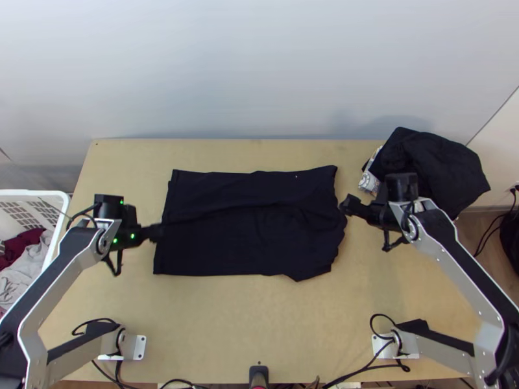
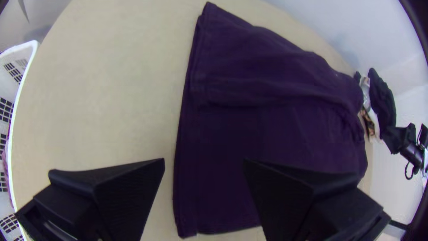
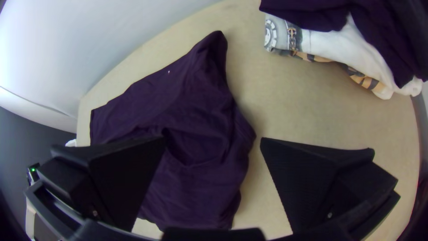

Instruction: Fold the t-shirt

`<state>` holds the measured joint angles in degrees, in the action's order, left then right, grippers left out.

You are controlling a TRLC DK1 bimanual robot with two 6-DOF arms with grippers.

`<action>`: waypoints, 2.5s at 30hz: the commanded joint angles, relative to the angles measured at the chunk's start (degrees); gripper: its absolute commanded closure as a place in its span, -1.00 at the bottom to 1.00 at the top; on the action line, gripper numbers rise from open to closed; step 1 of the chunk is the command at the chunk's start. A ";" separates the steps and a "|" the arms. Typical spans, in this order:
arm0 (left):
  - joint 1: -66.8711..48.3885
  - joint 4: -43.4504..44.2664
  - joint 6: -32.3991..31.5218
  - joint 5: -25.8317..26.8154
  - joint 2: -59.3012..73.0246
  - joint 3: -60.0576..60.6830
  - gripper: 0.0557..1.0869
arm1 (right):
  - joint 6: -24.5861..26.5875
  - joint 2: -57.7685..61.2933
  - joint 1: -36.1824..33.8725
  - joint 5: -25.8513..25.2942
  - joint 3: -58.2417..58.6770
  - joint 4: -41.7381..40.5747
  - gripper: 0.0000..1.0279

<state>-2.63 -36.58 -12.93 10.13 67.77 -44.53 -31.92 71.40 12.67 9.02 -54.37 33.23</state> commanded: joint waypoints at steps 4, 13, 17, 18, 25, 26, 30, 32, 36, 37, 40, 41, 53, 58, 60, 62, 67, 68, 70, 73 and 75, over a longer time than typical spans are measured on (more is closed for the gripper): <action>-3.96 -8.95 2.82 1.73 -7.12 6.56 -0.67 | -0.25 -6.88 2.01 1.00 -0.04 9.92 -0.91; -8.35 -2.71 1.06 -2.31 -4.49 10.70 -0.66 | 0.02 -9.34 2.63 2.67 -0.91 14.49 -0.91; -8.35 -0.78 1.06 -3.71 -3.08 11.57 -0.66 | 0.11 -9.78 3.51 3.64 -0.21 15.81 -0.91; -8.35 -0.42 0.98 -4.24 -2.55 11.75 -0.56 | 0.11 -9.87 3.77 4.08 0.05 15.99 -0.91; -8.35 5.29 0.27 -6.44 -2.55 14.12 0.19 | 0.11 -9.17 6.05 7.51 1.72 17.66 -0.91; -8.44 6.34 0.27 -6.79 -2.64 14.56 0.37 | 0.02 -8.64 6.76 7.95 2.16 17.83 -0.91; -8.88 11.44 0.71 -8.20 -3.34 16.23 0.92 | 0.28 -6.09 9.92 8.03 4.01 18.09 -0.91; -9.06 11.18 0.80 -8.20 -3.34 15.71 0.92 | 0.37 -4.86 11.06 8.03 5.06 17.92 -0.91; -9.06 10.91 0.54 -8.20 -3.78 14.47 0.92 | 0.55 -2.67 13.17 8.03 7.52 14.49 -0.91; -9.06 10.83 0.54 -8.20 -3.78 14.39 0.92 | 0.55 -1.96 13.70 8.03 7.96 13.26 -0.91; -9.06 10.39 0.36 -8.20 -4.05 13.77 0.92 | 1.07 -0.29 15.72 7.95 9.11 9.04 -0.91; -9.06 10.12 0.36 -8.20 -4.05 13.51 0.92 | 0.98 -0.12 16.07 7.95 9.81 7.02 -0.91; -8.00 8.45 0.36 -8.20 -4.13 10.52 0.92 | 0.72 4.89 18.10 6.98 14.12 0.96 -0.78; -8.00 8.45 -0.08 -8.20 -2.90 9.38 0.92 | 0.28 4.81 18.36 6.45 15.17 -3.88 0.55; -8.00 8.45 -0.08 -8.20 -2.73 8.85 0.92 | 0.98 4.89 17.83 6.45 15.26 -5.11 0.94; -7.83 8.45 -0.08 -8.20 -2.46 8.23 0.92 | 1.51 4.45 17.74 6.45 15.52 -5.28 0.94; -6.59 8.45 0.01 -8.20 -2.03 5.86 0.92 | 2.04 1.99 15.81 6.10 14.03 -5.28 0.94; -5.89 8.19 0.10 -8.20 -1.67 4.98 0.92 | 2.13 1.55 14.67 6.10 13.15 -5.28 0.95; -5.01 7.75 0.10 -8.20 -1.06 3.05 0.92 | 2.13 1.03 12.47 6.10 10.86 -5.28 0.94; -3.78 7.66 0.10 -8.20 0.52 -0.03 0.92 | 2.65 1.64 9.04 6.10 6.29 -4.76 0.95; -3.08 7.66 0.10 -8.20 2.11 -2.31 0.92 | 3.36 3.22 7.11 6.10 2.60 -3.88 0.95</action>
<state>-7.99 -28.62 -12.88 1.91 66.85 -41.08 -29.82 73.49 25.34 15.22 -44.05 28.51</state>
